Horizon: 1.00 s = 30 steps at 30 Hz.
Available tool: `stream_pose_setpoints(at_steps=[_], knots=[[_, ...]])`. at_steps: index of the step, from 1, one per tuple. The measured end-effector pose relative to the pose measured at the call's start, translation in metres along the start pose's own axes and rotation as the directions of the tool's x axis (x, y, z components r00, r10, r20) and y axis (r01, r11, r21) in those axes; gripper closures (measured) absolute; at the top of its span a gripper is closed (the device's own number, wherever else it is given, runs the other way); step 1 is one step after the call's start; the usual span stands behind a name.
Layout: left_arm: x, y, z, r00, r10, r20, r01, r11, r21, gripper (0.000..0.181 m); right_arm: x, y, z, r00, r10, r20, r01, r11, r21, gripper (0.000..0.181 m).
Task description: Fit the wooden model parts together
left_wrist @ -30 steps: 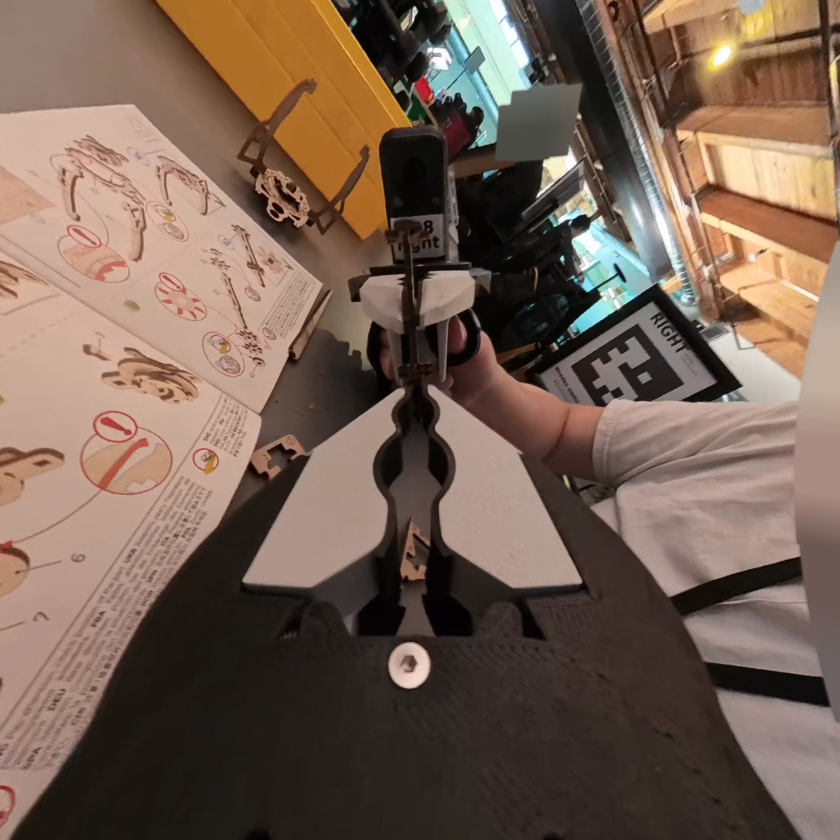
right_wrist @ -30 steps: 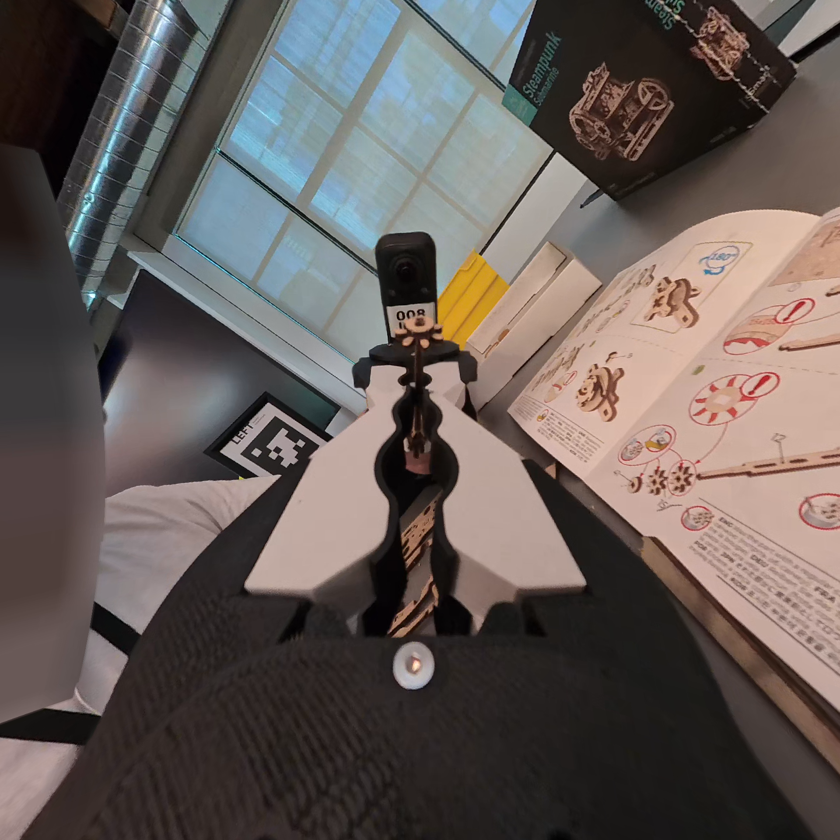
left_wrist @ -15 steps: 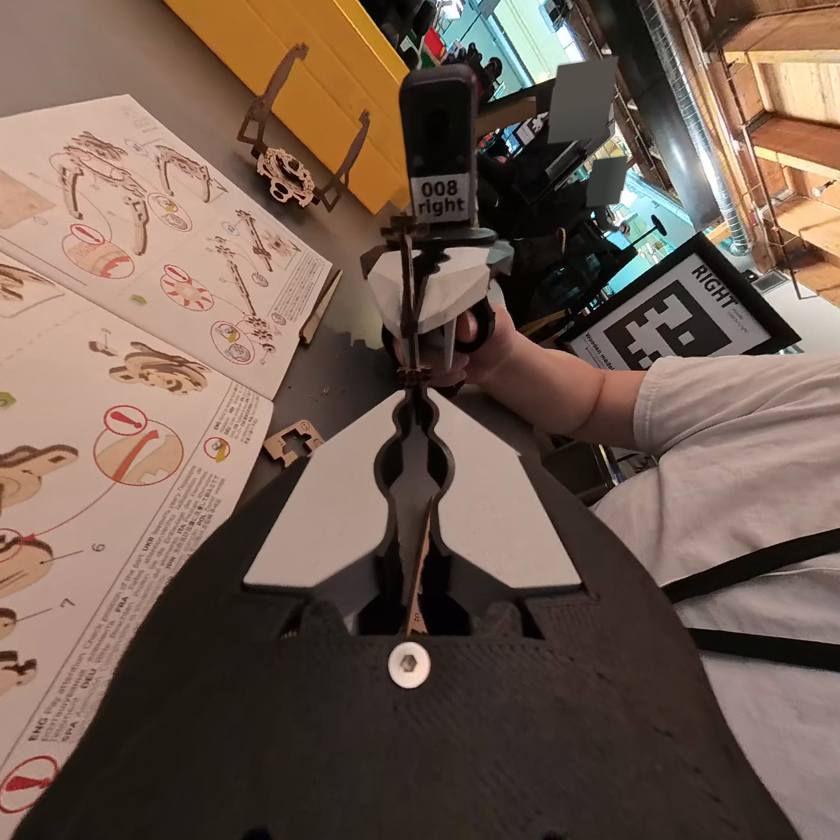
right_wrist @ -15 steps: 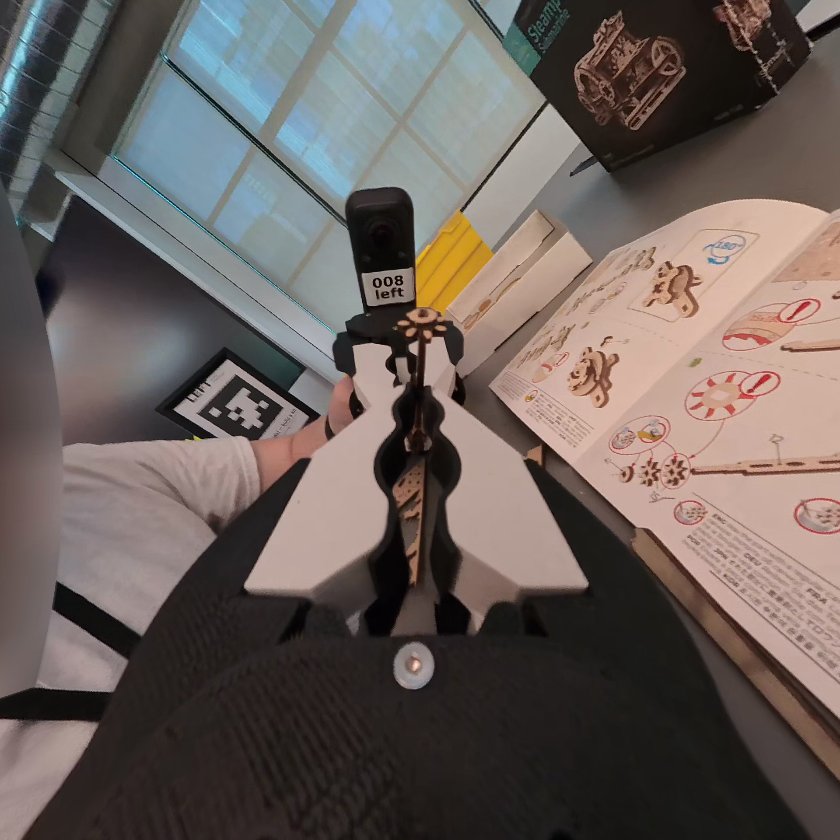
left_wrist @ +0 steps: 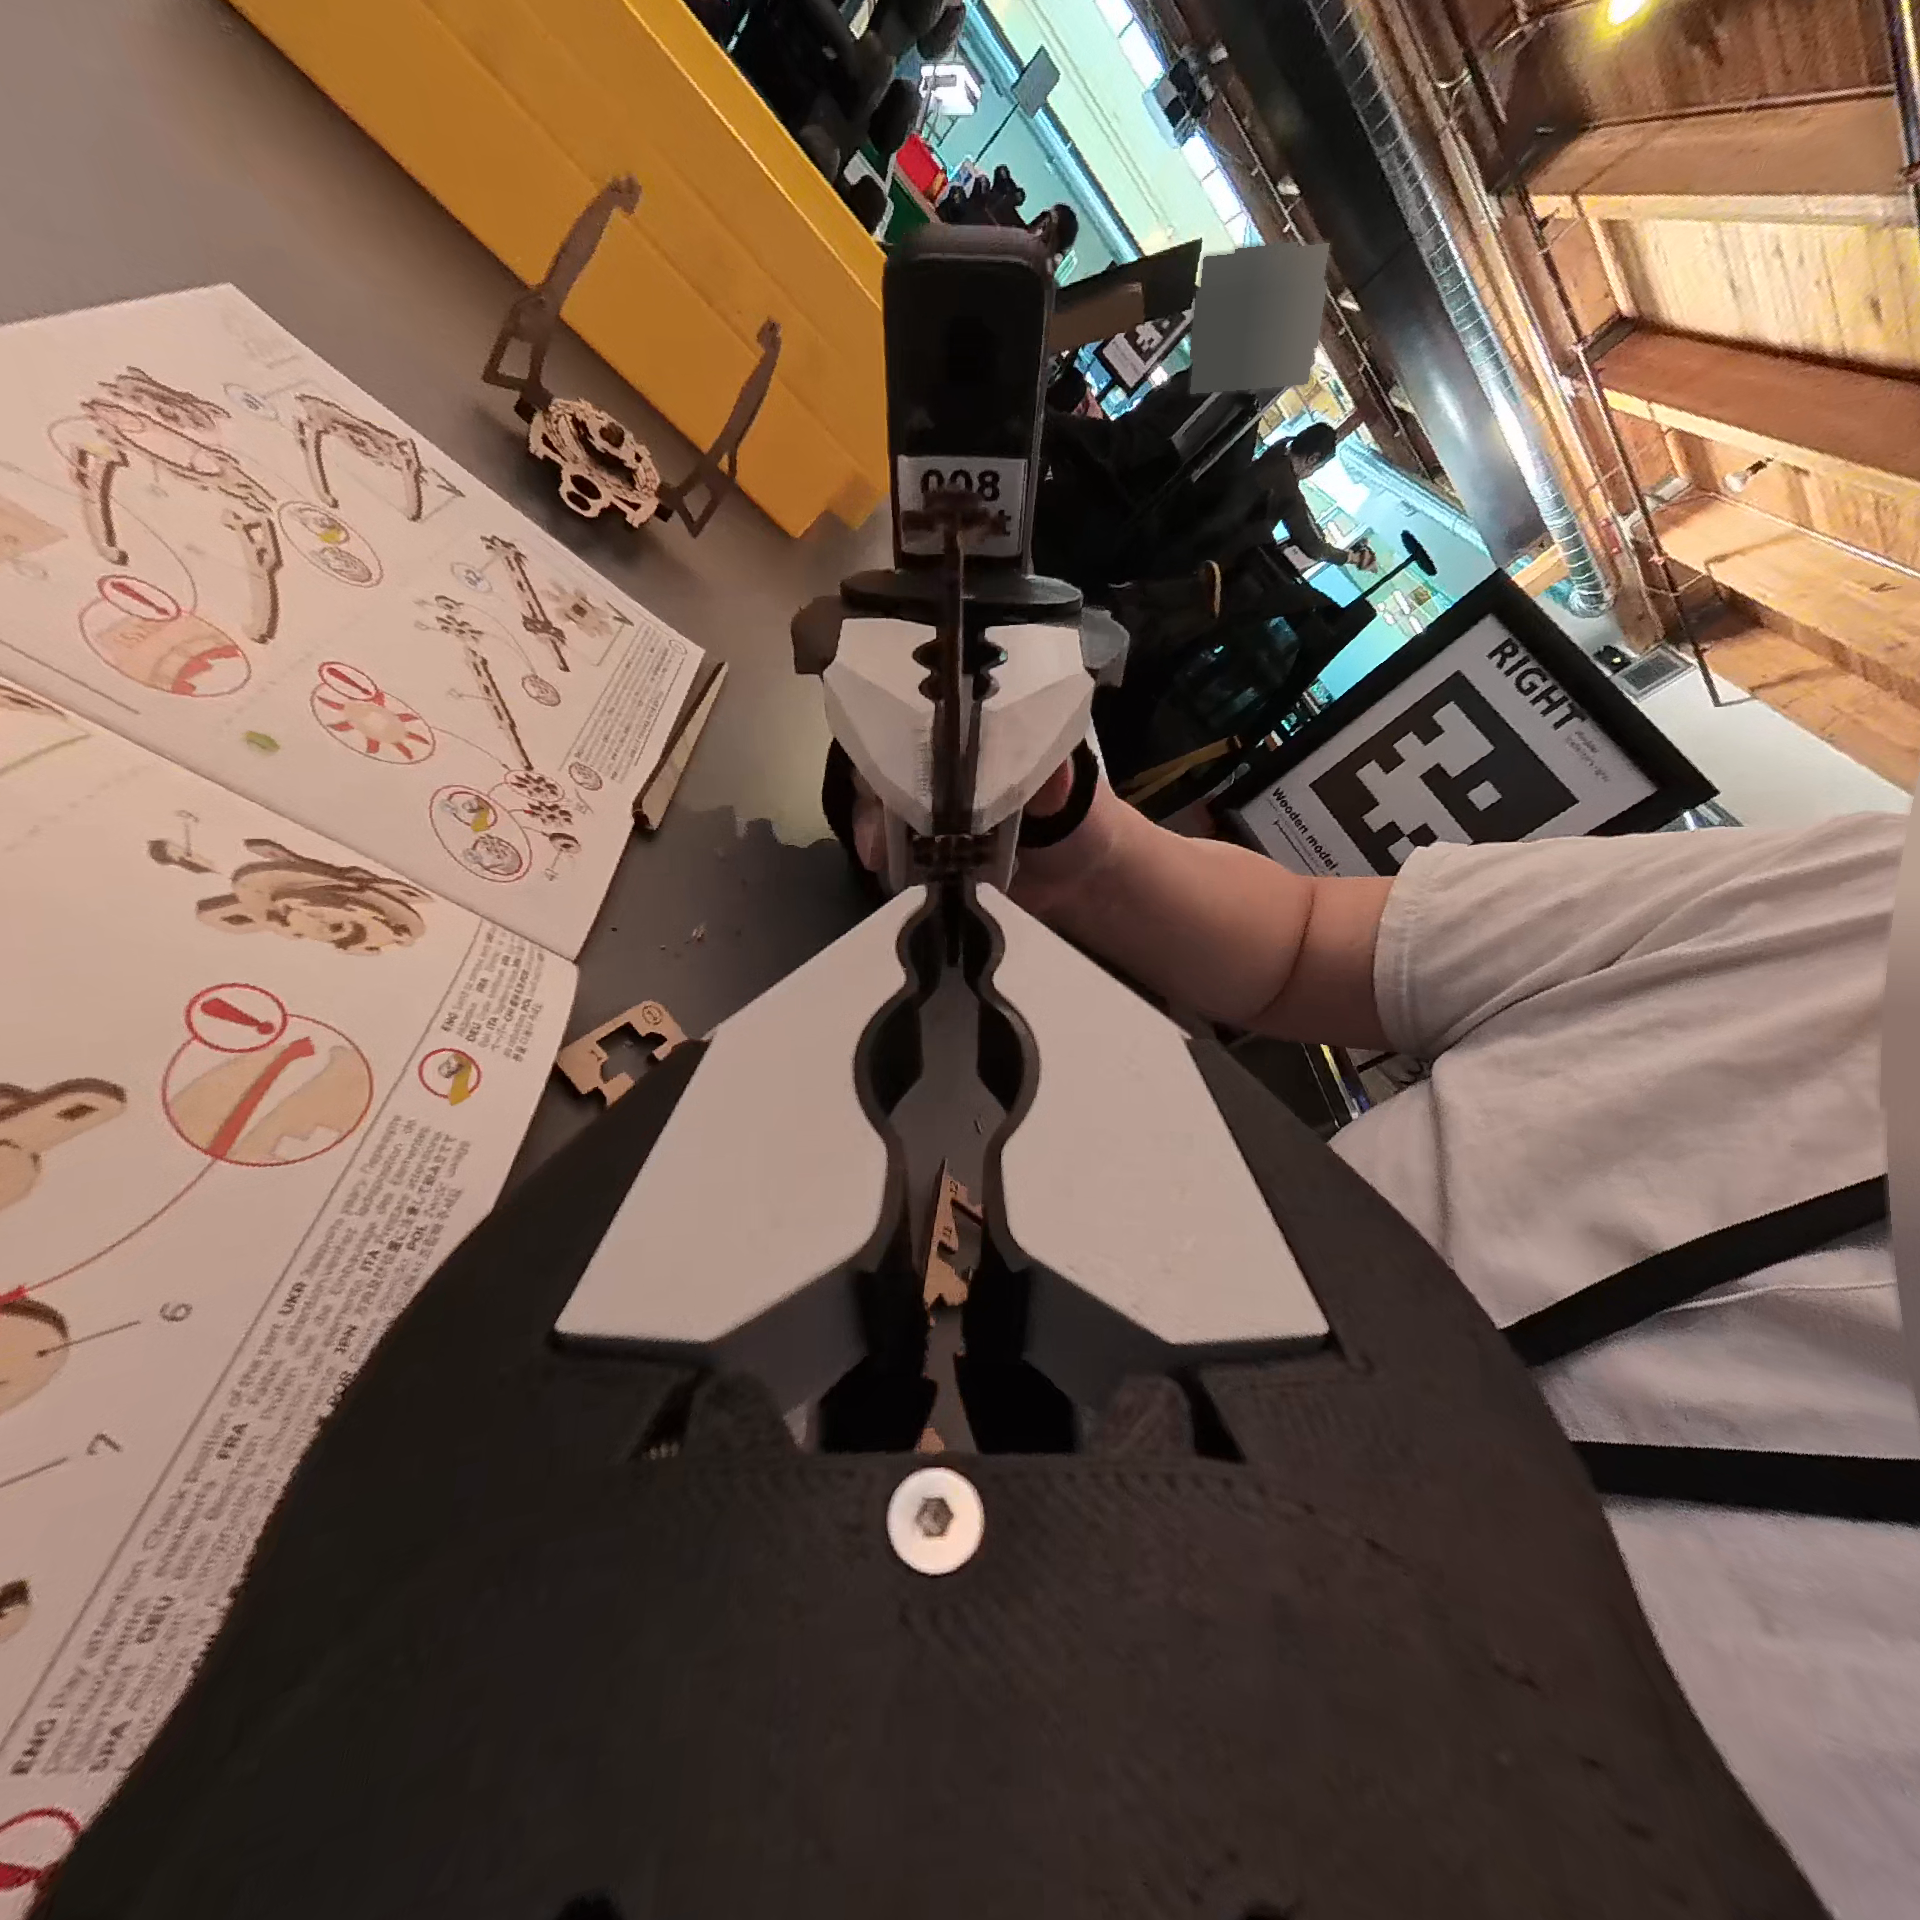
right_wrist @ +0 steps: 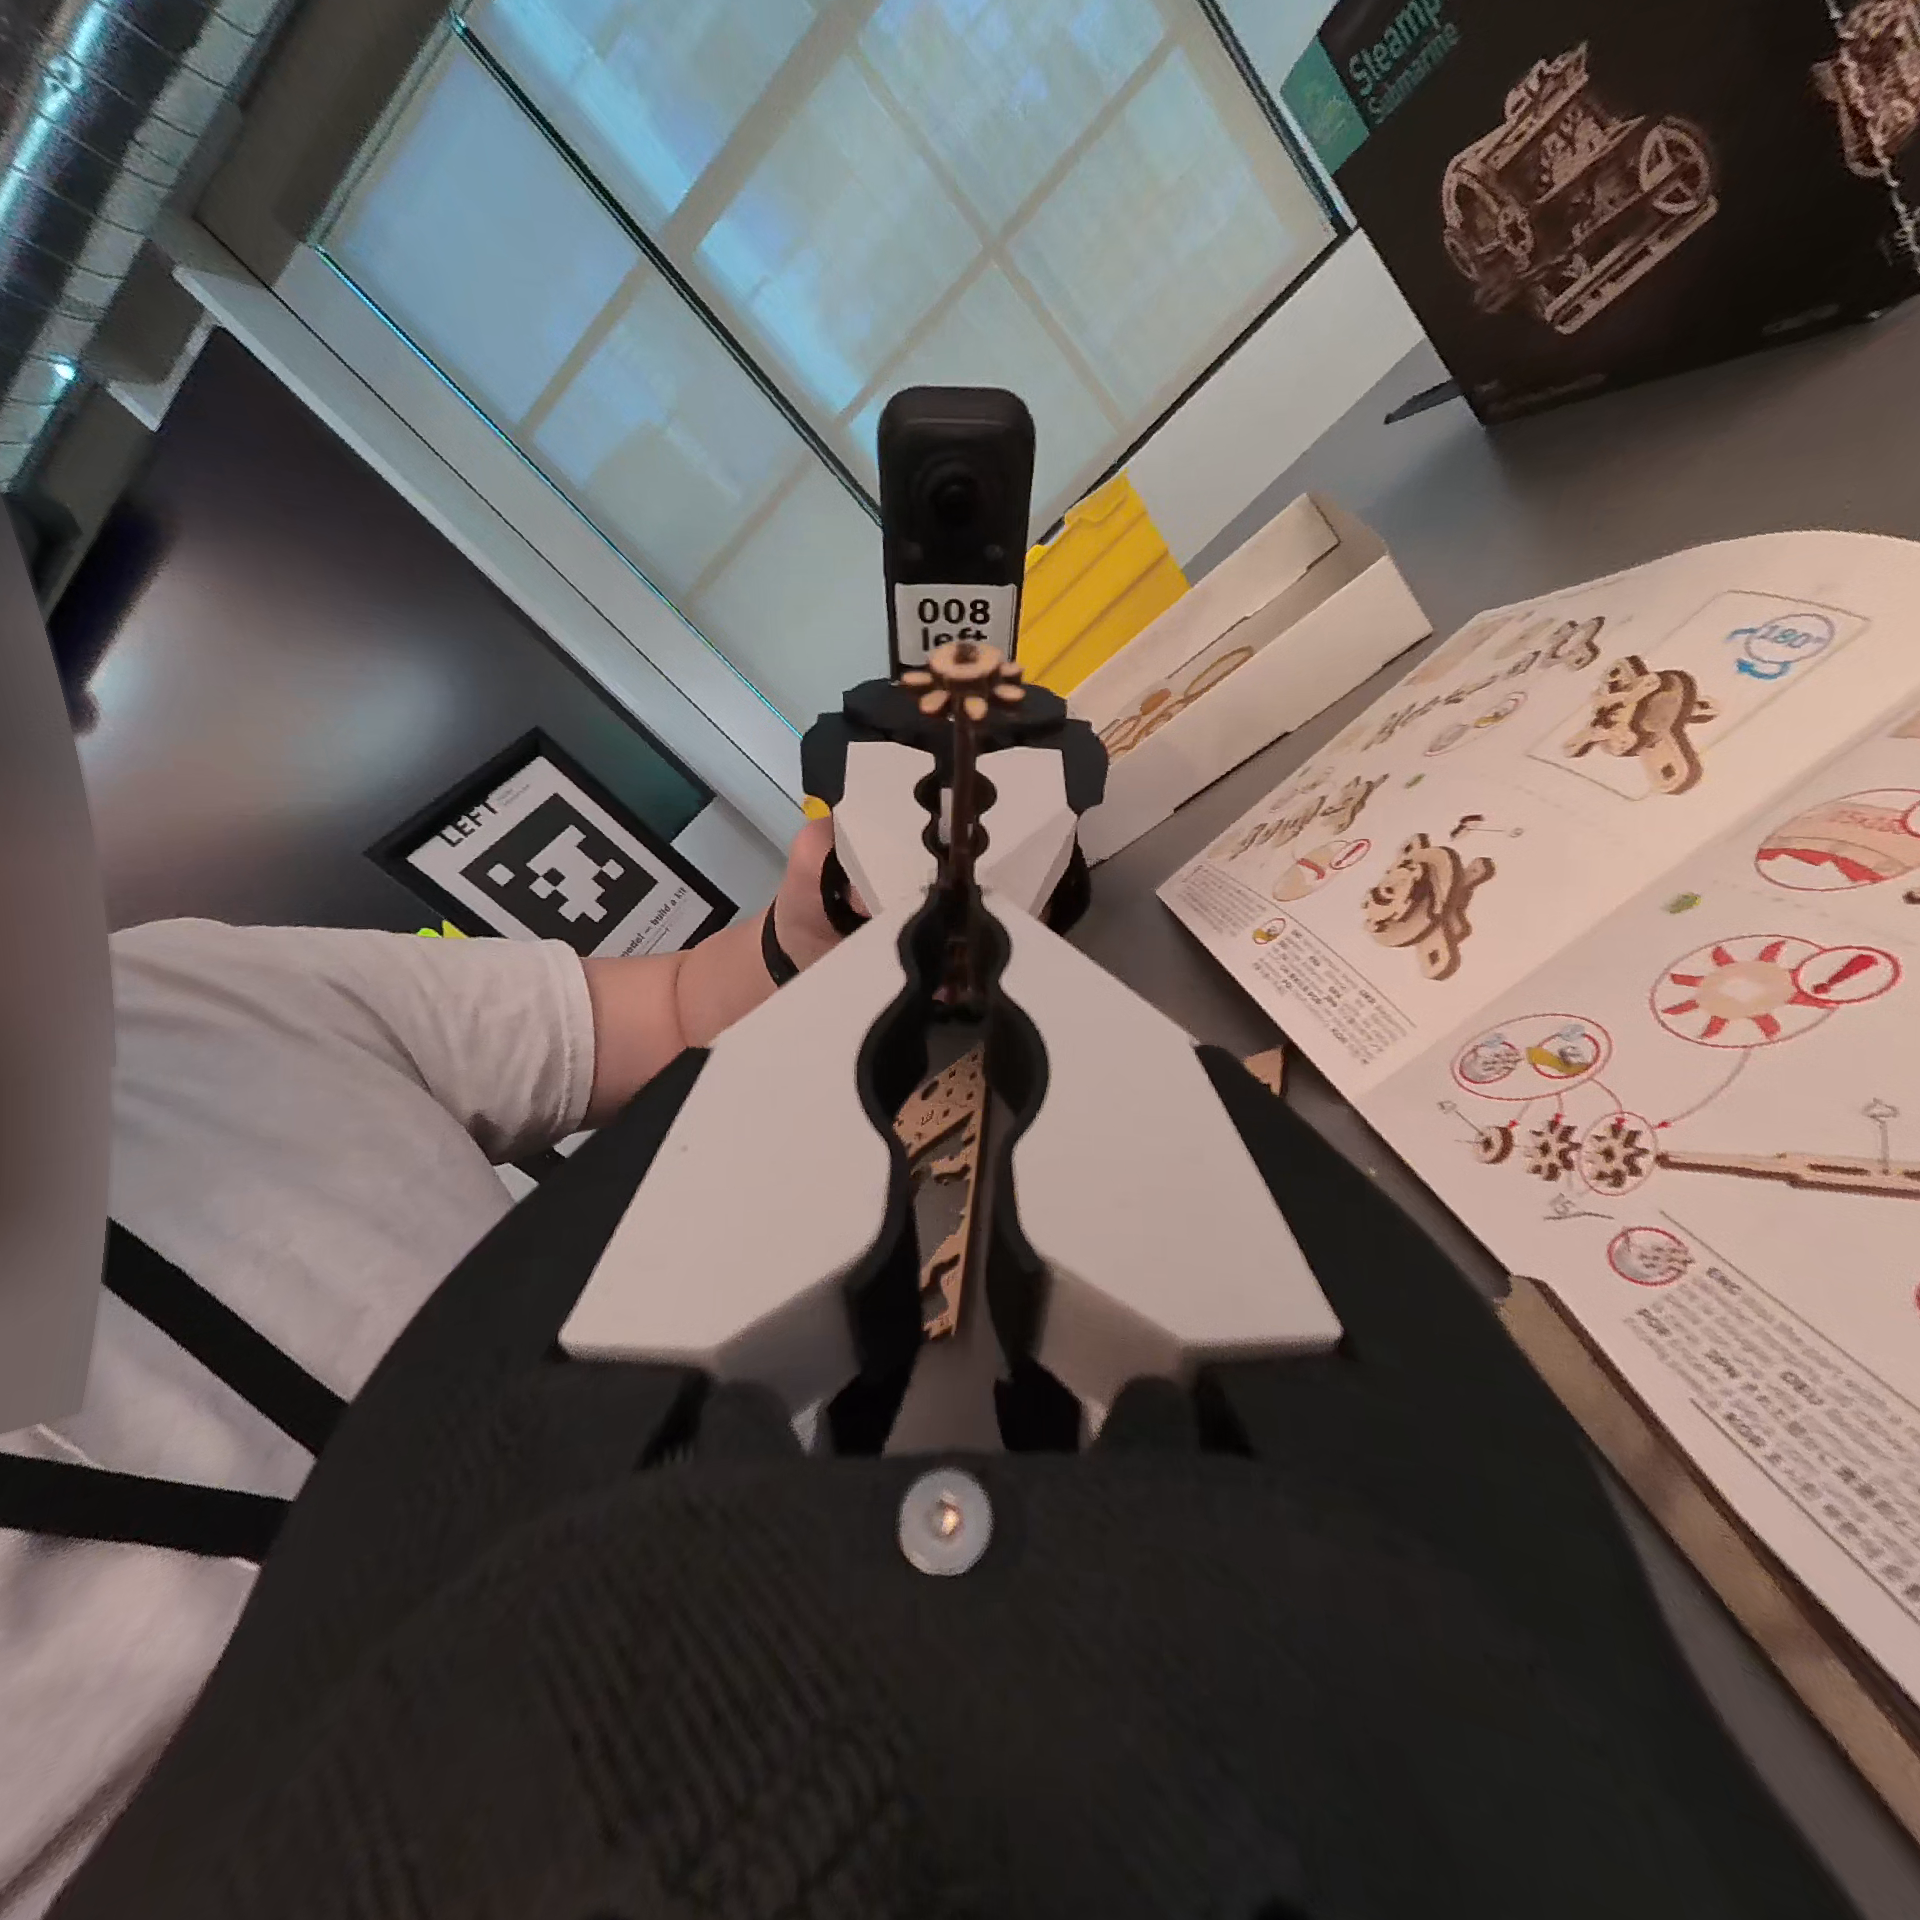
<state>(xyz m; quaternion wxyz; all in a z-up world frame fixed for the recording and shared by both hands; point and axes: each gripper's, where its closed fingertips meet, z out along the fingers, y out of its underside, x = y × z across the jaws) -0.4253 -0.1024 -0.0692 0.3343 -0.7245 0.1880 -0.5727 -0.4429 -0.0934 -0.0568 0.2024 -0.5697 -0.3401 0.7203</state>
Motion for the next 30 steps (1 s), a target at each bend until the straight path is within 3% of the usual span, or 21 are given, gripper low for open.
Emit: stream_pose_setpoints(at_steps=[4,11,14,19,30], knots=[[-0.0027,0.0024,-0.0002,1.000,-0.001,0.015,0.001,1.000,-0.015,0.181,0.0032,-0.0055,-0.0022,1.000,0.007,-0.015,-0.006,0.999,0.039,0.175],[-0.0034,0.0061,0.0003,1.000,-0.011,-0.009,0.011,0.999,-0.037,0.181,0.0037,-0.0028,-0.0020,1.000,0.016,-0.015,-0.016,1.000,0.026,0.181],[-0.0013,0.0049,0.0024,1.000,0.015,-0.016,-0.015,1.000,-0.023,0.181,0.0010,-0.0032,-0.0032,0.998,0.066,0.025,-0.067,0.998,0.020,0.181],[-0.0088,0.0047,0.0020,0.990,0.124,0.072,-0.123,0.992,-0.024,0.181,0.0079,-0.0007,-0.0026,0.996,0.082,-0.022,-0.082,0.997,0.009,0.180],[-0.0068,-0.0009,0.0035,0.985,0.156,0.077,-0.159,0.987,0.035,0.181,0.0061,-0.0035,-0.0040,0.993,0.117,0.000,-0.117,0.993,0.025,0.180]])
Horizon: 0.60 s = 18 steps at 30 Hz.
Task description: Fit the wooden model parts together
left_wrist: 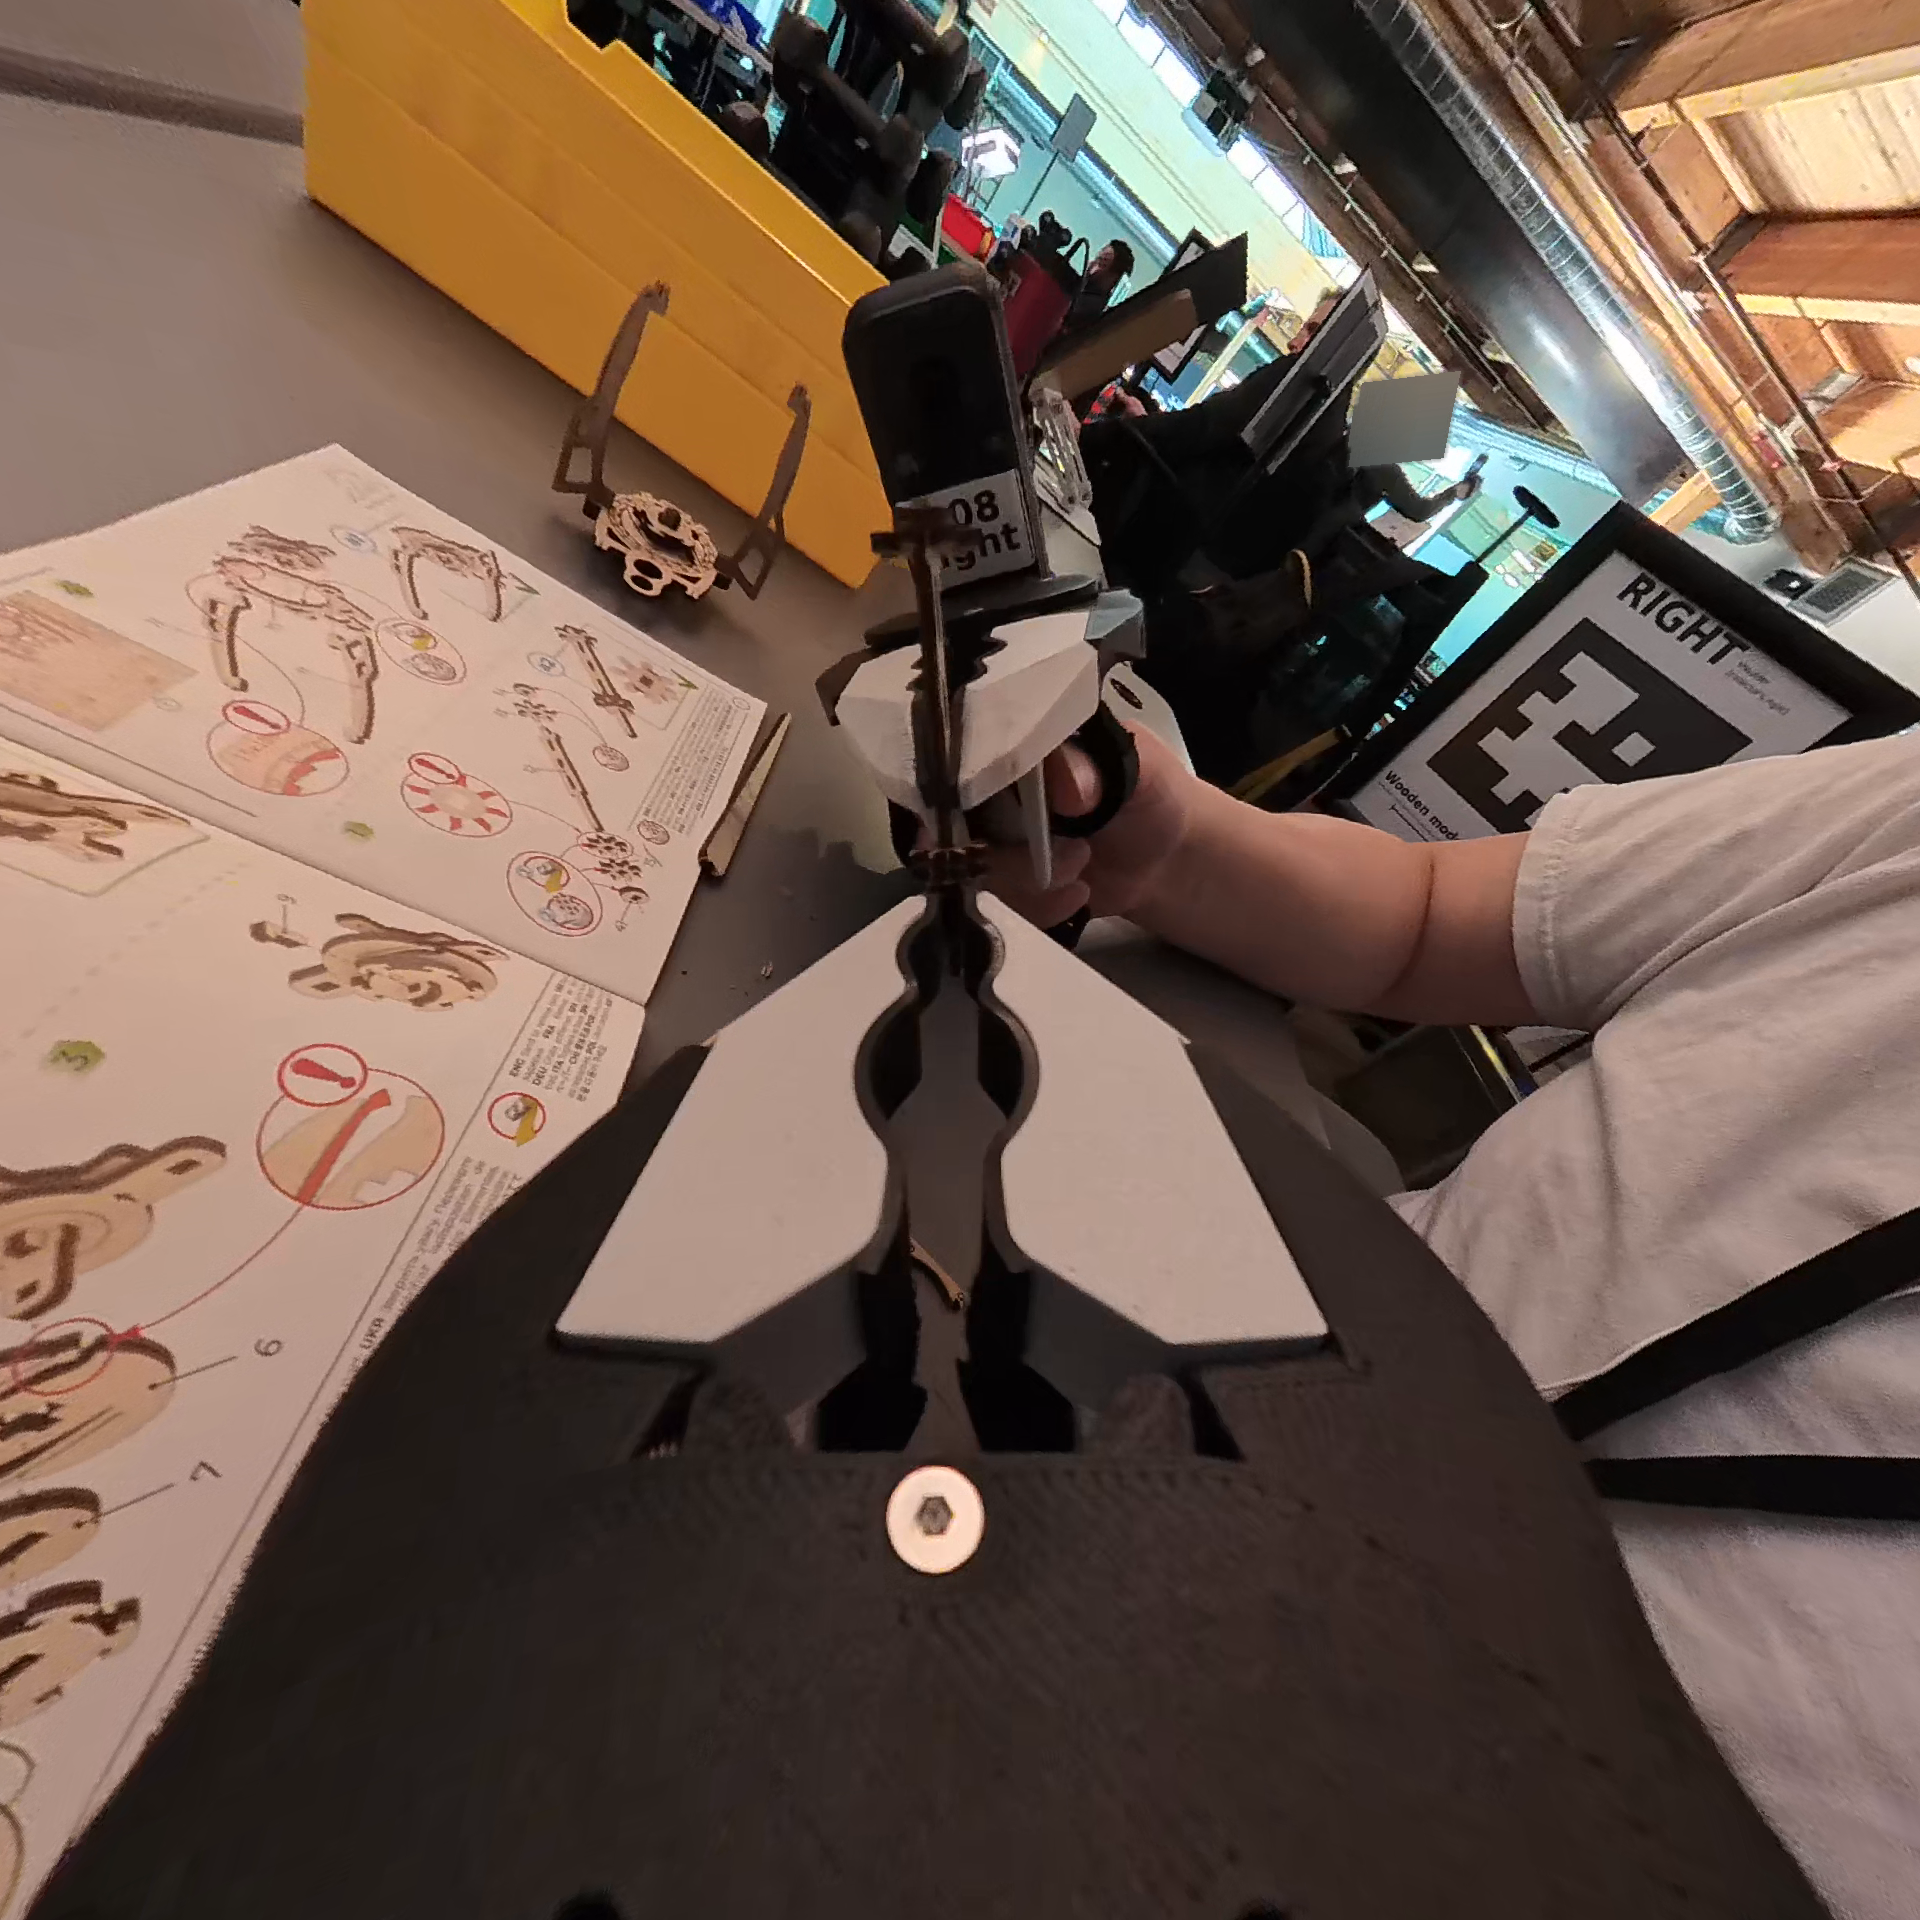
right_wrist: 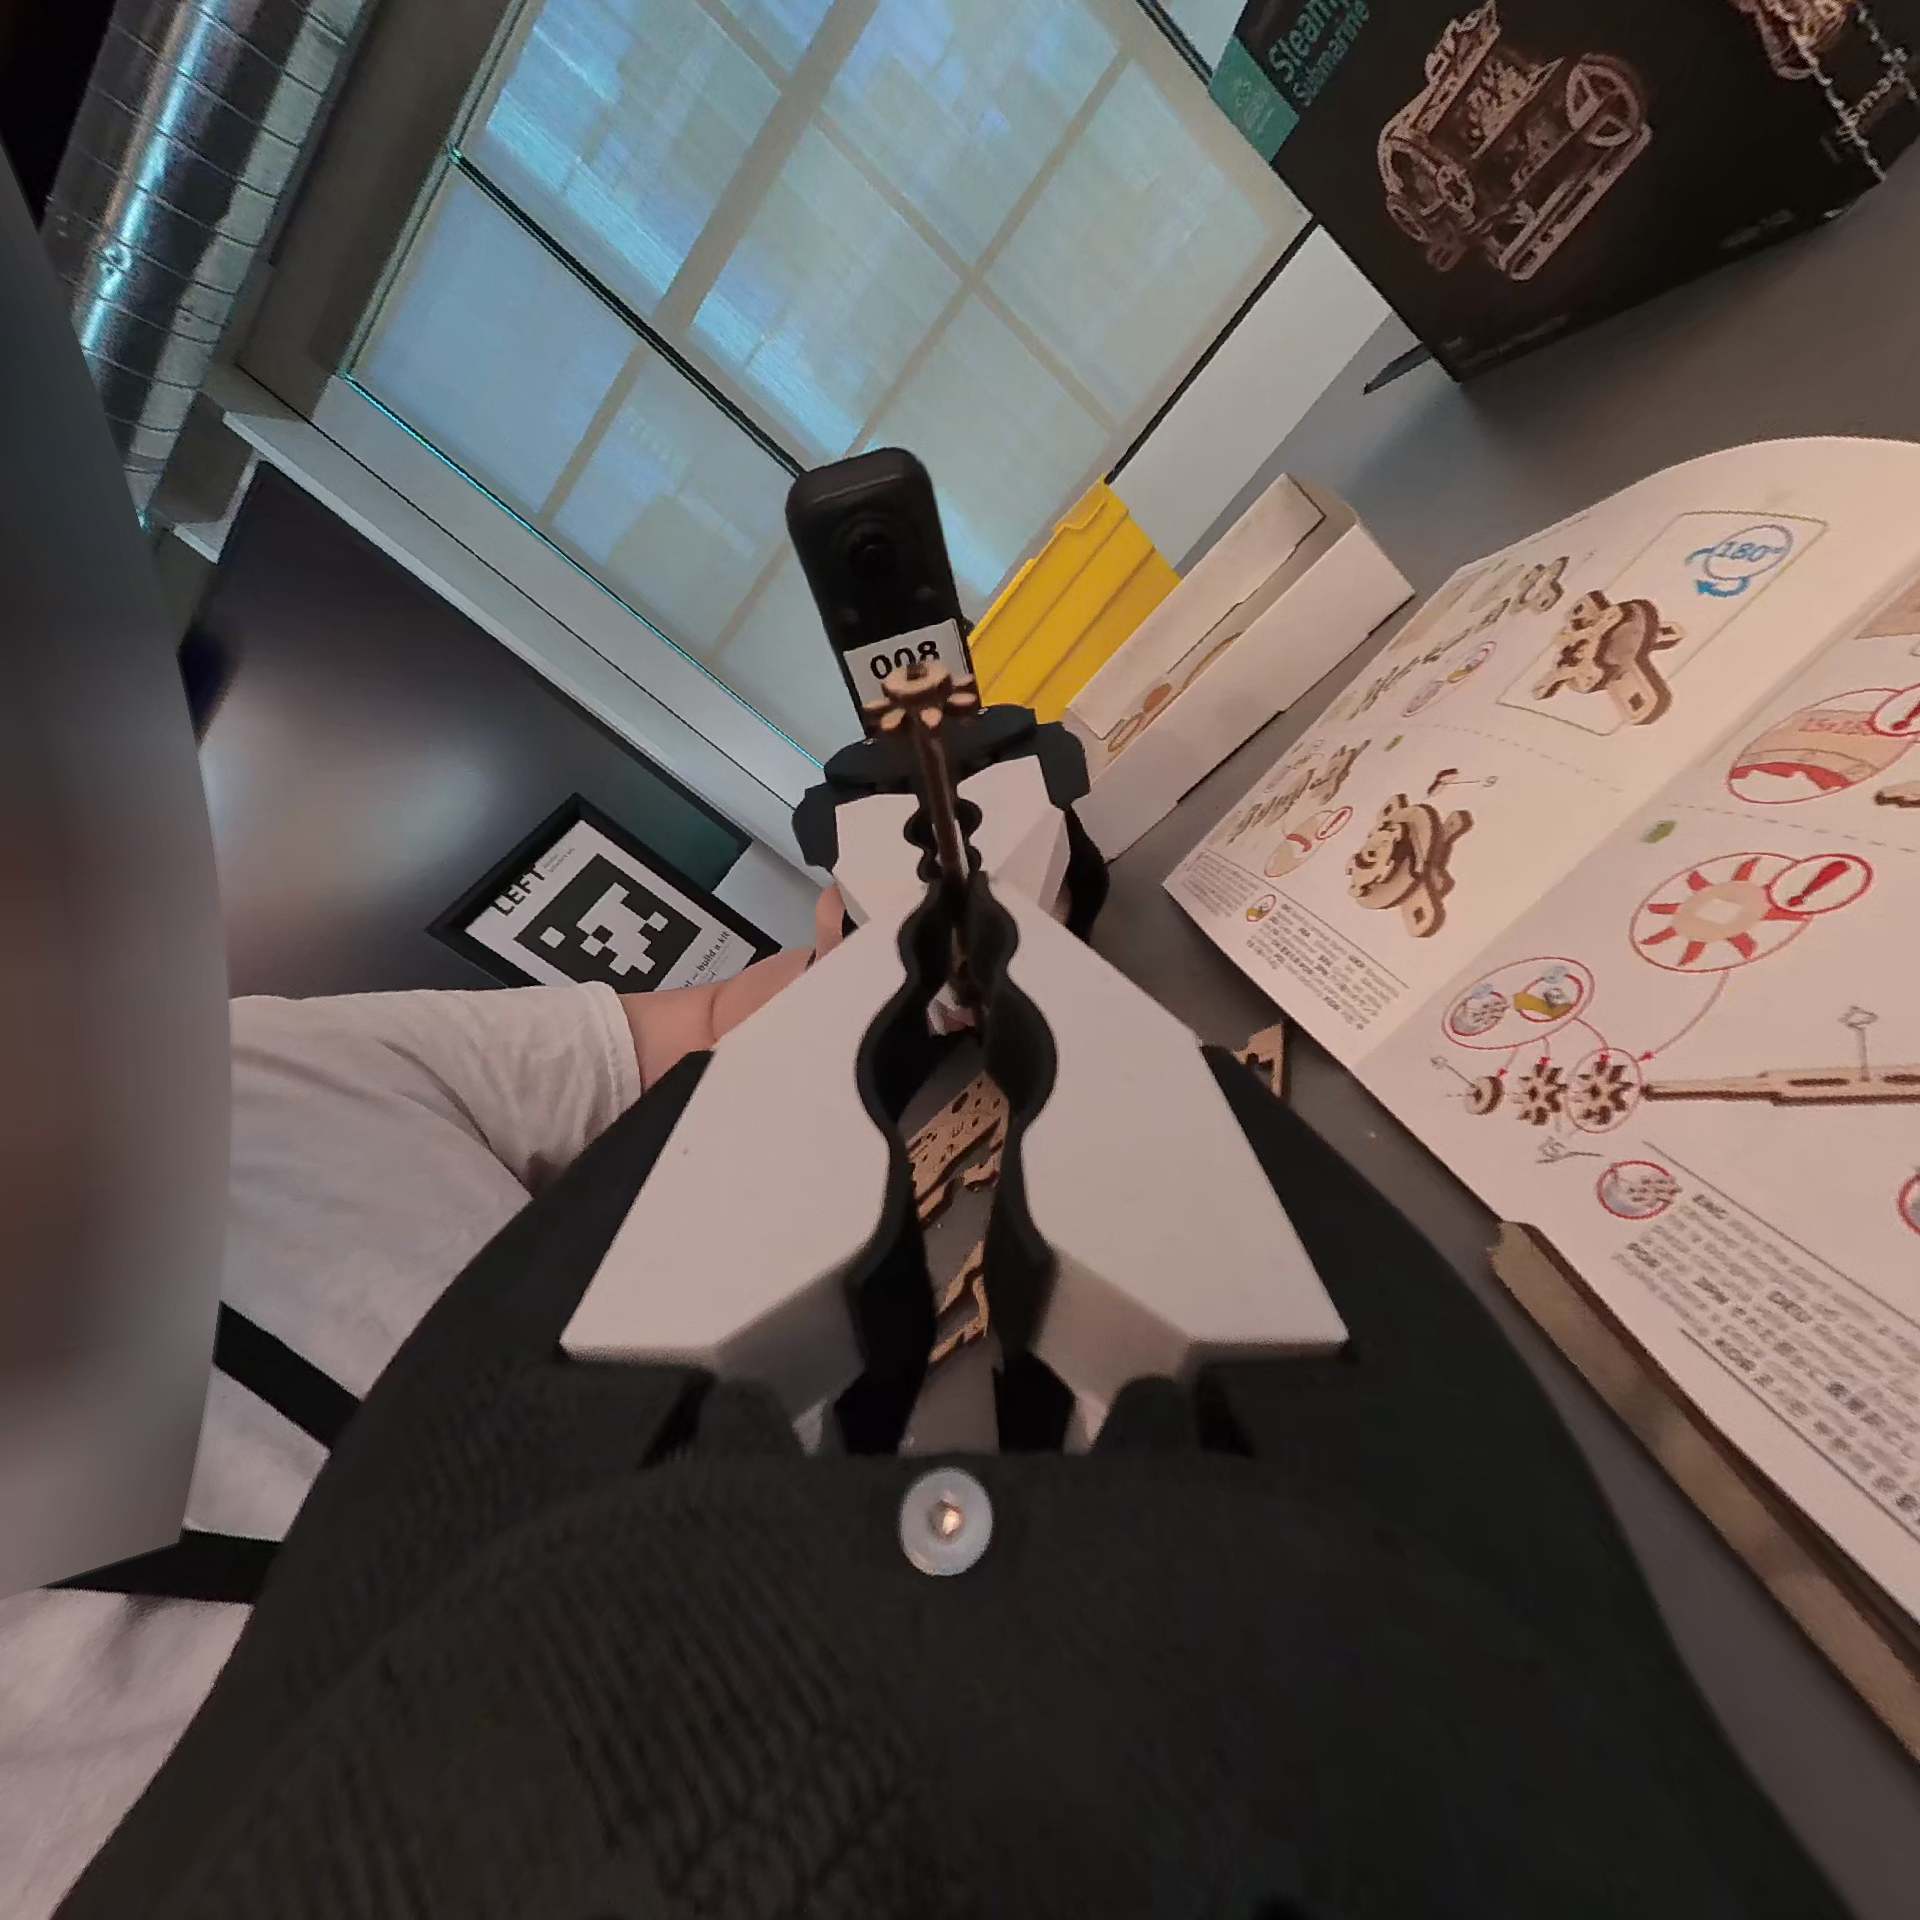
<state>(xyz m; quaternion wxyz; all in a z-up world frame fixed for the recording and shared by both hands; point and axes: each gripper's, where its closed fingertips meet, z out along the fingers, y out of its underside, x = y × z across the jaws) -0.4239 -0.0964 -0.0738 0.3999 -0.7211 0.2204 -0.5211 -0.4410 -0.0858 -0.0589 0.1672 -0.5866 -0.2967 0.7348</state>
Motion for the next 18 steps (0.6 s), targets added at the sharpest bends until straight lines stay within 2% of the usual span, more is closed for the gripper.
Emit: stream_pose_setpoints(at_steps=[18], knots=[[-0.0035,0.0039,-0.0017,0.993,-0.114,-0.024,0.114,0.993,-0.007,0.181,0.0043,0.0060,0.0032,0.986,-0.142,-0.090,0.139,0.990,-0.038,0.178]])
